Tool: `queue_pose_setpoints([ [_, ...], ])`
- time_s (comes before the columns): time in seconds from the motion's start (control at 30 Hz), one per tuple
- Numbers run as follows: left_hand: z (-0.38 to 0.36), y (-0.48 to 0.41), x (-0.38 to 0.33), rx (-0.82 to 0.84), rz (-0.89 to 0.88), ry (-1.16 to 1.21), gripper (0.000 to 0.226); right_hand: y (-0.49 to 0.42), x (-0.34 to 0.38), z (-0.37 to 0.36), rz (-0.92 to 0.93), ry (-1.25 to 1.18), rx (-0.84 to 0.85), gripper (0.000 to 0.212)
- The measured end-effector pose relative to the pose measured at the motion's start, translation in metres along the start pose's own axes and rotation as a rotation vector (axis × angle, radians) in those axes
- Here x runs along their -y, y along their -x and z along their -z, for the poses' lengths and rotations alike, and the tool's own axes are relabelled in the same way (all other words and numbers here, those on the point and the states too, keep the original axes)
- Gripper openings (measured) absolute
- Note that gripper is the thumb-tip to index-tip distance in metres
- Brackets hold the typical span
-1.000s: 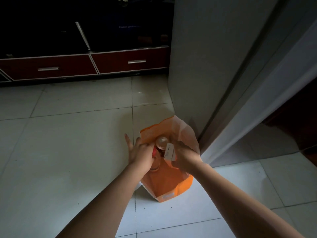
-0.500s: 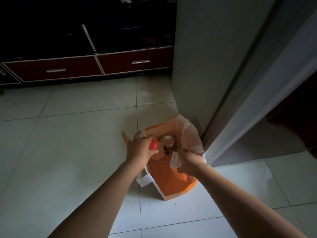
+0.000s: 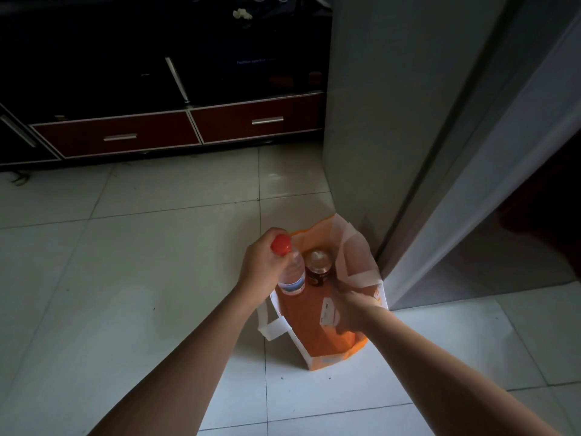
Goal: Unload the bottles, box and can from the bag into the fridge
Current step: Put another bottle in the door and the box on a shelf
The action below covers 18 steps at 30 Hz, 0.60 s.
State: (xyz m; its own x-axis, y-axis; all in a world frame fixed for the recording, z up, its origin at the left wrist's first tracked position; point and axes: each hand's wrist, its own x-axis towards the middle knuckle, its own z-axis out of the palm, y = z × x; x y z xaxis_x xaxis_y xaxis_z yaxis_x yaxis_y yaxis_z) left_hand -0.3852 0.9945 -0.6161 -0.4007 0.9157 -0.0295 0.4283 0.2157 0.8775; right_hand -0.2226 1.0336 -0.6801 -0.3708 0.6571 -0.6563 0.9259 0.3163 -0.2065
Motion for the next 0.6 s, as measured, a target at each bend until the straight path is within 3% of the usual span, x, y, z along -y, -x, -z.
queue_pose_setpoints([
  [0.23,0.001,0.004,0.003,0.001,0.016,0.032,0.025,-0.001,0.000,-0.002,0.087,0.153,0.056,0.039],
  [0.3,0.000,0.005,0.005,-0.006,0.022,0.029,0.026,-0.001,0.002,-0.005,0.093,0.093,0.081,0.049],
  [0.4,0.000,0.006,0.007,-0.024,0.037,0.035,0.026,-0.005,0.004,-0.008,0.118,0.094,0.061,0.081],
  [0.6,-0.001,0.004,0.013,-0.050,0.038,0.012,0.023,-0.010,0.003,-0.013,0.169,0.069,0.133,0.082],
])
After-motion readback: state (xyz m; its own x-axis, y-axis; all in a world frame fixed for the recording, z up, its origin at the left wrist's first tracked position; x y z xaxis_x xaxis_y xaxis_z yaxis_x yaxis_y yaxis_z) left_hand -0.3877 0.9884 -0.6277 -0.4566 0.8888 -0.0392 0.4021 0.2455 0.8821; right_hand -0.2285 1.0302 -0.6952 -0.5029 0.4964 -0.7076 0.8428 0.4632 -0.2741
